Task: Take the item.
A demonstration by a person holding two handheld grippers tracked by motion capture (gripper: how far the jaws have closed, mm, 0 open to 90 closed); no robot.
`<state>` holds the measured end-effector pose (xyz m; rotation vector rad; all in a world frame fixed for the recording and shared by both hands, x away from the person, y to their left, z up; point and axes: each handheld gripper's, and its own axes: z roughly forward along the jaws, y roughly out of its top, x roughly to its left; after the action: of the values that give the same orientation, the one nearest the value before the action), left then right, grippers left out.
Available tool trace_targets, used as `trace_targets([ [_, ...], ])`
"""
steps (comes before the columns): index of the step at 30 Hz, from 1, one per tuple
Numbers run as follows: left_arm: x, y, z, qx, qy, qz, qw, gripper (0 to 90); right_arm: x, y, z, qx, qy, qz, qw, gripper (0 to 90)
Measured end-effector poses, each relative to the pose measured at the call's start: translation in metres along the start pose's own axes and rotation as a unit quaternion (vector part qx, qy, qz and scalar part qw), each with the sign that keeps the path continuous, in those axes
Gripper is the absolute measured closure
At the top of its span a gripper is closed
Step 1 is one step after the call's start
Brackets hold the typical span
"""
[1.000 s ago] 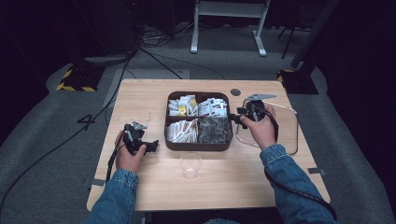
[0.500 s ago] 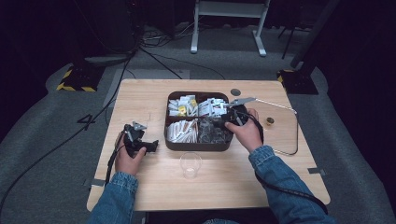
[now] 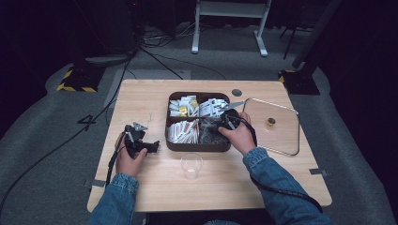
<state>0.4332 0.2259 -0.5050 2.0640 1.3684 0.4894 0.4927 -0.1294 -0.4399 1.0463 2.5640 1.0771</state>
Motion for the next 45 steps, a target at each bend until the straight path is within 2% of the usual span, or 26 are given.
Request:
trace_targets([
  [4,0.000,0.000,0.000,0.000,0.000,0.000,1.0000,0.7,0.002,-0.001,0.004,0.018,-0.002,-0.005,0.9998,60.0],
  [8,0.000,0.000,0.000,0.000,0.000,0.000,1.0000,0.7,0.003,-0.002,0.006,0.034,-0.006,-0.022,0.9992,67.6],
  [14,0.000,0.000,0.000,0.000,0.000,0.000,1.0000,0.7,0.005,-0.003,0.003,0.030,-0.013,-0.031,0.9990,75.9],
  [18,0.000,0.000,0.000,0.000,0.000,0.000,1.0000,0.7,0.006,-0.004,-0.003,0.014,-0.014,-0.031,0.9993,83.3],
  [29,0.000,0.000,0.000,0.000,0.000,0.000,1.0000,0.7,0.002,-0.004,-0.023,-0.035,0.011,-0.008,0.9993,83.5],
  [39,0.000,0.000,0.000,0.000,0.000,0.000,1.0000,0.6,0.004,-0.001,-0.047,-0.082,0.036,0.007,0.9959,83.5],
  [45,0.000,0.000,0.000,0.000,0.000,0.000,1.0000,0.7,0.008,0.000,-0.059,-0.098,0.045,0.009,0.9941,83.4],
])
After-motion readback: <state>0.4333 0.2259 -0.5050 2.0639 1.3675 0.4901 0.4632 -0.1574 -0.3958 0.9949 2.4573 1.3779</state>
